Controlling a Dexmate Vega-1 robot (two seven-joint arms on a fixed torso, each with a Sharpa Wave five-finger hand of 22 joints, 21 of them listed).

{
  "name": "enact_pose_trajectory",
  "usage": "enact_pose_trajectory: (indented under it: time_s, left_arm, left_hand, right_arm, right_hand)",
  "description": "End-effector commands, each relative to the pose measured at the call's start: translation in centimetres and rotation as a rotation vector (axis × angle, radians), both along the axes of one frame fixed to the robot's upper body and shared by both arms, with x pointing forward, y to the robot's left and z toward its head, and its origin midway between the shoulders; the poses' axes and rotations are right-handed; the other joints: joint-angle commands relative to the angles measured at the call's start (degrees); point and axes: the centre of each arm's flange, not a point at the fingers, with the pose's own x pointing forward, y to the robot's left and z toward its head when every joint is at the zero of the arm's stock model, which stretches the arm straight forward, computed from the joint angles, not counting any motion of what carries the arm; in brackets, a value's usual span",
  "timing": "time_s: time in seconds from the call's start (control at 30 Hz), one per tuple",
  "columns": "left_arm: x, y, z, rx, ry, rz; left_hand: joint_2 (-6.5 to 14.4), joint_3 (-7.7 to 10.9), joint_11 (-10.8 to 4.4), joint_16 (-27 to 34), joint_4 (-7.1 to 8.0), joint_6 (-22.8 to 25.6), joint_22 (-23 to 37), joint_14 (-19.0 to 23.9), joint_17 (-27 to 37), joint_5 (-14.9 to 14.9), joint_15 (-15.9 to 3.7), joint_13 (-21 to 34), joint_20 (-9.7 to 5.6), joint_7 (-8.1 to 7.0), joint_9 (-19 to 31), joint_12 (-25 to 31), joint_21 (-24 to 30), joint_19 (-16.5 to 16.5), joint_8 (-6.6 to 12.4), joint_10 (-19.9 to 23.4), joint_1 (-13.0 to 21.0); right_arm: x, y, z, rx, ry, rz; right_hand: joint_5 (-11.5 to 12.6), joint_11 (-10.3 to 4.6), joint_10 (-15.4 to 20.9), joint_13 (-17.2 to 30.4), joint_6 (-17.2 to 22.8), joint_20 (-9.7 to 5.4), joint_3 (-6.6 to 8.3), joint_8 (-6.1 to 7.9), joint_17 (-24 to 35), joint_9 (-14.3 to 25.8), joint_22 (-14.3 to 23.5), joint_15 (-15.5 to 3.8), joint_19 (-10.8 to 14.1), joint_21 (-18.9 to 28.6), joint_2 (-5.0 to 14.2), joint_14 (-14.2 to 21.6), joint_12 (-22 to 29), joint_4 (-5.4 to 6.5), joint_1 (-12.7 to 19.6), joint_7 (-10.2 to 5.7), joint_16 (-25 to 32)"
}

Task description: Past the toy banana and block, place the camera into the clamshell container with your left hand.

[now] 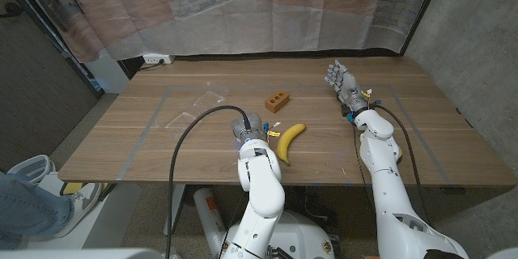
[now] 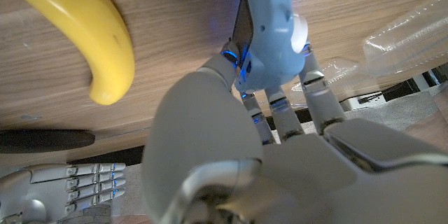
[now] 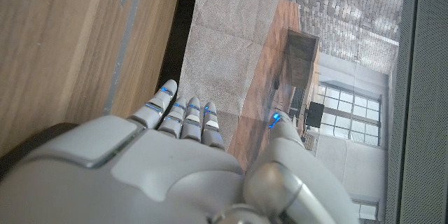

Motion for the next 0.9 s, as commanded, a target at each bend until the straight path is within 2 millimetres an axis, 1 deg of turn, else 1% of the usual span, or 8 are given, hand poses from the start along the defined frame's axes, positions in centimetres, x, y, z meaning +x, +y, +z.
enact_pose_trajectory:
  time_s: [0.03, 0.17, 0.27, 0.3, 0.4, 0.47, 0.57, 0.9]
  left_arm:
    - [-0.4, 1.5, 1.2, 0.004, -0.002, -0.009]
    - [-0.4, 1.9, 1.4, 0.001, 0.001, -0.014]
    - [-0.4, 2.2, 1.6, 0.002, -0.005, -0.006]
    - [-0.4, 2.3, 1.7, 0.000, -0.005, -0.008]
    - [-0.3, 2.6, 1.9, 0.000, -0.009, -0.007]
    - [-0.3, 2.8, 2.0, -0.004, -0.009, -0.014]
    - [-0.3, 3.3, 2.2, -0.004, -0.014, -0.014]
    - [-0.4, 4.8, 2.9, -0.014, -0.025, -0.014]
  left_hand:
    - [2.3, -0.02, -0.10, 0.2, 0.55, 0.4, 0.2, 2.3, 0.4, 0.2, -1.76, 0.2, -2.23, 0.05, 0.2, 0.3, 0.8, 1.9, 0.33, 0.8, 2.8]
    - [2.3, -0.06, 0.01, 0.3, 0.61, 0.5, 0.2, 2.8, 0.7, 0.1, -1.58, 0.4, -2.27, 0.02, 0.2, 0.4, 1.1, 1.8, 0.35, 0.9, 2.9]
    - [2.2, -0.10, -0.39, 0.2, 0.68, 0.7, 0.1, 2.8, 0.9, 0.1, -1.65, 0.6, -2.27, 0.01, 0.2, 0.5, 1.3, 1.7, 0.39, 1.2, 2.8]
    - [2.2, -0.12, -0.28, 0.2, 0.71, 0.7, 0.1, 2.9, 1.0, 0.1, -1.75, 0.6, -2.33, 0.00, 0.2, 0.6, 1.4, 1.8, 0.38, 1.2, 2.8]
    - [2.2, -0.17, -0.73, 0.2, 0.79, 0.9, 0.1, 3.2, 1.2, 0.1, -1.80, 0.8, -2.36, 0.07, 0.2, 0.8, 1.8, 1.7, 0.39, 1.8, 2.7]
    - [2.2, -0.19, -0.63, 0.2, 0.82, 1.0, 0.1, 3.2, 1.4, 0.1, -1.82, 0.9, -2.43, -0.02, 0.1, 0.9, 1.9, 1.6, 0.40, 2.0, 2.7]
    - [2.2, -0.22, -0.68, 0.2, 0.88, 1.0, 0.0, 3.2, 1.5, 0.1, -1.83, 1.0, -2.46, 0.00, 0.1, 1.0, 2.1, 1.5, 0.36, 2.1, 2.6]
    - [2.0, -0.34, -0.79, 0.0, 0.97, 1.4, -0.1, 3.5, 2.0, 0.0, -2.12, 1.4, -2.81, -0.03, 0.0, 1.1, 2.6, 0.9, 0.32, 2.4, 2.5]
  right_arm:
    - [-0.2, 0.3, -0.1, 0.007, -0.002, -0.005]
    - [-0.2, 0.4, -0.2, 0.010, 0.000, -0.006]
    - [-0.2, 0.4, -0.3, 0.013, 0.003, -0.009]
    - [-0.2, 0.4, -0.3, 0.012, 0.004, -0.010]
    - [-0.3, 0.4, -0.4, 0.019, 0.002, -0.026]
    - [-0.3, 0.4, -0.3, 0.018, 0.002, -0.020]
    - [-0.4, 0.4, -0.2, 0.020, -0.003, -0.024]
    - [-0.6, 0.4, 0.2, 0.018, -0.011, -0.034]
  right_hand:
    - [0.1, 0.13, 0.4, 0.2, 0.5, -0.04, 0.07, 0.42, 0.2, 0.3, 0.3, 0.26, 0.5, -0.4, 0.16, 0.5, 0.5, -0.33, 0.1, 0.13, 0.1]
    - [0.1, 0.21, 0.6, 0.2, 0.6, -0.05, 0.06, 0.42, 0.2, 0.3, 0.3, 0.06, 0.5, -0.5, 0.15, 0.5, 0.5, -0.36, 0.1, 0.15, 0.1]
    - [0.1, 0.18, 0.6, 0.2, 0.6, -0.12, 0.05, 0.43, 0.2, 0.3, 0.3, 0.04, 0.6, -0.5, 0.15, 0.5, 0.6, -0.38, 0.1, 0.18, 0.1]
    - [0.1, 0.15, 0.6, 0.2, 0.6, -0.13, 0.05, 0.43, 0.2, 0.3, 0.3, 0.04, 0.6, -0.5, 0.15, 0.5, 0.5, -0.38, 0.1, 0.18, 0.1]
    - [0.1, -0.18, 1.0, 0.2, 0.8, -0.14, 0.03, 0.47, 0.2, 0.3, 0.3, -0.04, 0.7, -0.7, 0.18, 1.4, 0.7, -0.36, 0.1, 0.19, 0.4]
    - [0.1, -0.01, 1.1, 0.2, 1.0, -0.73, 0.01, 0.54, 0.2, 0.3, 0.3, -0.08, -0.2, -1.3, 0.20, 0.7, 0.7, -0.39, 0.1, 0.18, 0.1]
    - [0.1, 0.09, 1.3, 0.2, 1.3, -0.95, 0.00, 0.63, 0.2, 0.3, 0.3, -0.12, -0.4, -1.4, 0.19, 0.6, 0.8, -0.41, 0.1, 0.15, 0.0]
    - [0.1, -0.10, 1.5, 0.2, 1.5, -0.94, -0.01, 0.67, 0.2, 0.3, 0.3, -0.27, -0.4, -1.6, 0.20, 0.6, 0.8, -0.44, 0.2, 0.10, 0.0]
